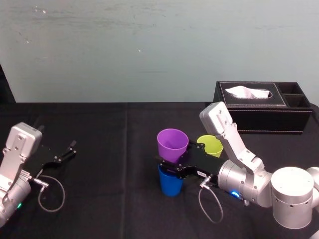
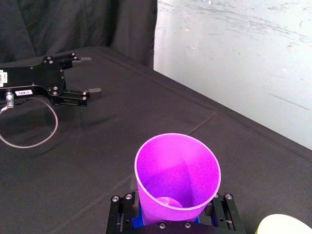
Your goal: Stack the three plastic cups sequentially using one hand.
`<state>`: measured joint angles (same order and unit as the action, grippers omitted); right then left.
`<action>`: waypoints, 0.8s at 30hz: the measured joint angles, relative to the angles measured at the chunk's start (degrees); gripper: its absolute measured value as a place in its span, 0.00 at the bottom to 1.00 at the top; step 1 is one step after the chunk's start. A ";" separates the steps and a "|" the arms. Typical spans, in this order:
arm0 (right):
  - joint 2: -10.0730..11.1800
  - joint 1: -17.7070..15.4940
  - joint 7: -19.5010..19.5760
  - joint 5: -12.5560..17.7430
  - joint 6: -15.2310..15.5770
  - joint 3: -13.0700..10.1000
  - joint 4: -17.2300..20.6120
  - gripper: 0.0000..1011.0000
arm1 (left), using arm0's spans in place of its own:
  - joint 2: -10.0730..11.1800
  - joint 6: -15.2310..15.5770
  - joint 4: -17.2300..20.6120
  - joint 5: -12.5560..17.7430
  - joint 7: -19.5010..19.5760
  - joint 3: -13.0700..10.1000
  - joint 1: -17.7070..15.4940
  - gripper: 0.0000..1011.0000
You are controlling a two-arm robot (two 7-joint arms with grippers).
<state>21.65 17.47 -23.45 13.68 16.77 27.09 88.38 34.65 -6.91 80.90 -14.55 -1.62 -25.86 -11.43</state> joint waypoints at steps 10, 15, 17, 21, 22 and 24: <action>-0.09 -0.34 0.04 -0.22 -1.15 -0.25 -0.31 0.71 | 0.00 0.00 0.00 0.00 0.00 0.00 0.00 0.99; -0.28 -0.37 0.05 -0.47 -1.74 -0.32 -0.72 0.71 | 0.00 0.00 0.00 0.00 0.00 0.00 0.00 0.99; -0.34 -0.38 0.06 -0.54 -1.85 -0.32 -0.84 0.71 | 0.00 0.00 0.00 0.00 0.00 0.00 0.00 0.99; -0.55 -0.33 0.08 -0.67 -2.23 -0.32 -1.30 0.71 | 0.00 0.00 0.00 0.00 0.00 0.00 0.00 0.99; -0.59 -0.30 0.08 -0.70 -2.33 -0.31 -1.40 0.71 | 0.00 0.00 0.00 0.00 0.00 0.00 0.00 0.99; -0.72 -0.23 0.08 -0.86 -2.65 -0.29 -1.78 0.71 | 0.00 0.00 0.00 0.00 0.00 0.00 0.00 0.99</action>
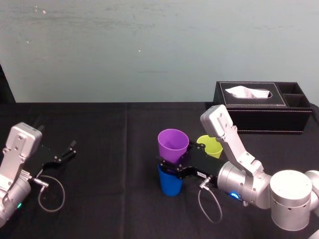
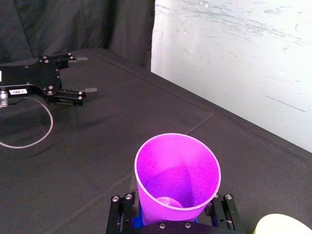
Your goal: Stack the three plastic cups sequentially using one hand.
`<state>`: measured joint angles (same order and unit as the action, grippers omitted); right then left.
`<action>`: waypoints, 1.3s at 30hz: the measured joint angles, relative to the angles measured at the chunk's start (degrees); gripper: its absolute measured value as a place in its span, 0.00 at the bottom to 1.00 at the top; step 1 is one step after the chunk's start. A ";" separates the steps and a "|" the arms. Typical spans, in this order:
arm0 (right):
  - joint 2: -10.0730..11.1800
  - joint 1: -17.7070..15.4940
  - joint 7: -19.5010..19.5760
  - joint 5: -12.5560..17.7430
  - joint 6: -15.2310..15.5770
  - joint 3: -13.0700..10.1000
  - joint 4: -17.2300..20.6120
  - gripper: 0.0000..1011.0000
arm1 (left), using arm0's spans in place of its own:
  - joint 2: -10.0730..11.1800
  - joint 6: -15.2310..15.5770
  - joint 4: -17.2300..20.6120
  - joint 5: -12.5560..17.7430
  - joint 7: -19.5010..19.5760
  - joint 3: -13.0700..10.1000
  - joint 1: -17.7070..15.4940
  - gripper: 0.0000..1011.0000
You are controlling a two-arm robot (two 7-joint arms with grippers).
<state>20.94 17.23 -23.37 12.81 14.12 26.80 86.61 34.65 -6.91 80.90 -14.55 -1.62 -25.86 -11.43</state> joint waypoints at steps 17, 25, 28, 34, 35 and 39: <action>-0.98 0.16 0.10 -0.61 -0.93 0.04 -1.69 0.71 | 0.00 0.00 0.00 0.00 0.00 0.00 0.00 0.99; -0.92 0.16 0.07 -0.60 -0.92 0.06 -1.64 0.71 | 0.00 0.00 0.00 0.00 0.00 0.00 0.00 0.99; -0.90 0.15 0.08 -0.58 -0.91 0.06 -1.62 0.71 | 0.00 0.00 0.00 0.00 0.00 0.00 0.00 0.99; -0.88 0.15 0.07 -0.58 -0.91 0.06 -1.58 0.86 | 0.00 0.00 0.00 0.00 0.00 0.00 0.00 0.99; -0.88 0.15 0.08 -0.58 -0.91 0.06 -1.58 0.87 | 0.00 0.00 0.00 0.00 0.00 0.00 0.00 0.99; -0.86 0.15 0.07 -0.58 -0.91 0.06 -1.55 0.98 | 0.00 0.00 0.00 0.00 0.00 0.00 0.00 0.99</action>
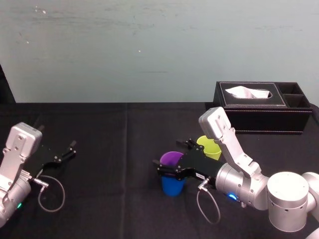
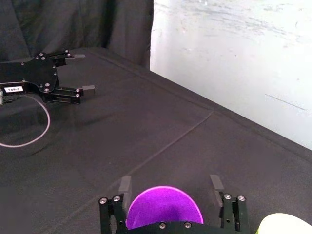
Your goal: Stack the three plastic cups sequentially using one hand.
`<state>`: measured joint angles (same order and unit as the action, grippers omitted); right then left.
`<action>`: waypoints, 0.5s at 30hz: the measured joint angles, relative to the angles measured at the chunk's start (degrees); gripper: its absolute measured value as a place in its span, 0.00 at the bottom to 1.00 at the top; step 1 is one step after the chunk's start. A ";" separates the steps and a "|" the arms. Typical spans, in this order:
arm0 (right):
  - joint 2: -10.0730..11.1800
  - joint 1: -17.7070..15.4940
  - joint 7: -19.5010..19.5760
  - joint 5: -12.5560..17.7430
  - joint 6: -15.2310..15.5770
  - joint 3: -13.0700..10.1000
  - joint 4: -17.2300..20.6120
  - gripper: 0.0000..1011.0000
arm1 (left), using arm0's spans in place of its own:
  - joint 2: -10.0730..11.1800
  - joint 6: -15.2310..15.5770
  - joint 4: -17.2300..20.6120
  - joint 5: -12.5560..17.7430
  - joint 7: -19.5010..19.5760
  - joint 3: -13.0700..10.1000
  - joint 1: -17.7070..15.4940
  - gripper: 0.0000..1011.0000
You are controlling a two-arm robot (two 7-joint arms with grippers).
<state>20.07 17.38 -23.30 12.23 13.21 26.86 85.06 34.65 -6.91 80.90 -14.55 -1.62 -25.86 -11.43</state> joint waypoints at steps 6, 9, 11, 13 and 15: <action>0.03 0.00 0.00 0.00 0.00 0.00 0.02 0.99 | 0.00 0.00 0.00 0.00 0.00 0.00 0.00 0.99; 0.04 0.00 0.00 0.00 0.00 0.00 0.02 0.99 | 0.00 0.00 0.00 0.00 0.00 0.00 0.00 0.99; 0.04 0.00 0.01 0.00 0.00 0.00 0.02 0.99 | 0.00 0.00 0.00 0.00 0.00 0.00 0.00 0.99; 0.04 0.00 0.00 0.00 0.00 0.00 0.02 0.99 | 0.00 0.00 0.00 0.00 0.00 0.00 0.00 0.99; 0.04 -0.03 0.01 0.00 -0.01 -0.01 0.06 0.99 | 0.00 0.00 0.00 0.00 0.00 0.00 0.00 0.99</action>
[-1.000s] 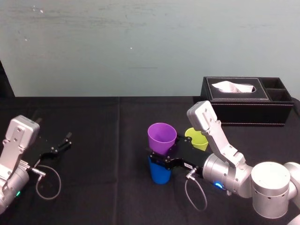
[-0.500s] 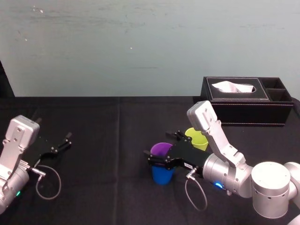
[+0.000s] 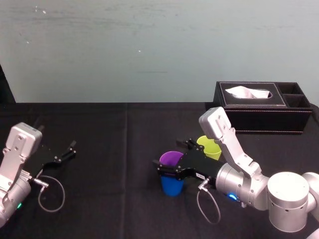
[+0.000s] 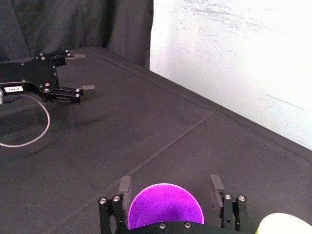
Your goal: Stack the three plastic cups sequentially using one hand.
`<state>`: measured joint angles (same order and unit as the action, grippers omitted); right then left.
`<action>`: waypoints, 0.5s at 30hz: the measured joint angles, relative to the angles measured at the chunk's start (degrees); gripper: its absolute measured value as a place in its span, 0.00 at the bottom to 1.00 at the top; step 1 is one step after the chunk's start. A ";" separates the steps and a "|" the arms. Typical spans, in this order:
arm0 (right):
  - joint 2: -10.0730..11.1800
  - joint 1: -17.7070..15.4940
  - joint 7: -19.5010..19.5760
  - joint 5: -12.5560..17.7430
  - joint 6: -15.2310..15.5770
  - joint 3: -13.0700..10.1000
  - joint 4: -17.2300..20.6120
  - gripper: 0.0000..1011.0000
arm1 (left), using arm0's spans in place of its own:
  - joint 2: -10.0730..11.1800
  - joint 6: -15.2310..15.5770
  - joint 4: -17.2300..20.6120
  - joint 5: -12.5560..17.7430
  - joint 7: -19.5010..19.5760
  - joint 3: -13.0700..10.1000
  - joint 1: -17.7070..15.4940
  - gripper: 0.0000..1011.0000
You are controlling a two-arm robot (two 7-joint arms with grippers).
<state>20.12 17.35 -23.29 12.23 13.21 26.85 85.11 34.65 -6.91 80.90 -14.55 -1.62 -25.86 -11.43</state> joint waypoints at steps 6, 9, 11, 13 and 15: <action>0.18 -1.00 0.41 0.32 -1.45 -1.08 1.79 0.99 | 0.00 0.00 0.00 0.00 0.00 0.00 0.00 0.99; 0.26 -1.33 0.70 0.41 -1.85 -1.52 2.44 0.99 | 0.00 0.00 0.00 0.00 0.00 0.00 0.00 0.99; 0.39 -1.58 1.02 0.44 -1.98 -1.89 3.20 0.99 | 0.00 0.00 0.00 0.00 0.00 0.00 0.00 0.99; 0.51 -1.73 1.18 0.44 -1.92 -2.11 3.64 0.99 | 0.00 0.00 0.00 0.00 0.00 0.00 0.00 0.99; 0.91 -2.17 1.54 0.49 -1.48 -2.67 4.55 0.99 | 0.00 0.00 0.00 0.00 0.00 0.00 0.00 0.99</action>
<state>21.02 15.18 -21.74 12.71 11.73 24.18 89.66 34.65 -6.91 80.90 -14.55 -1.62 -25.86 -11.43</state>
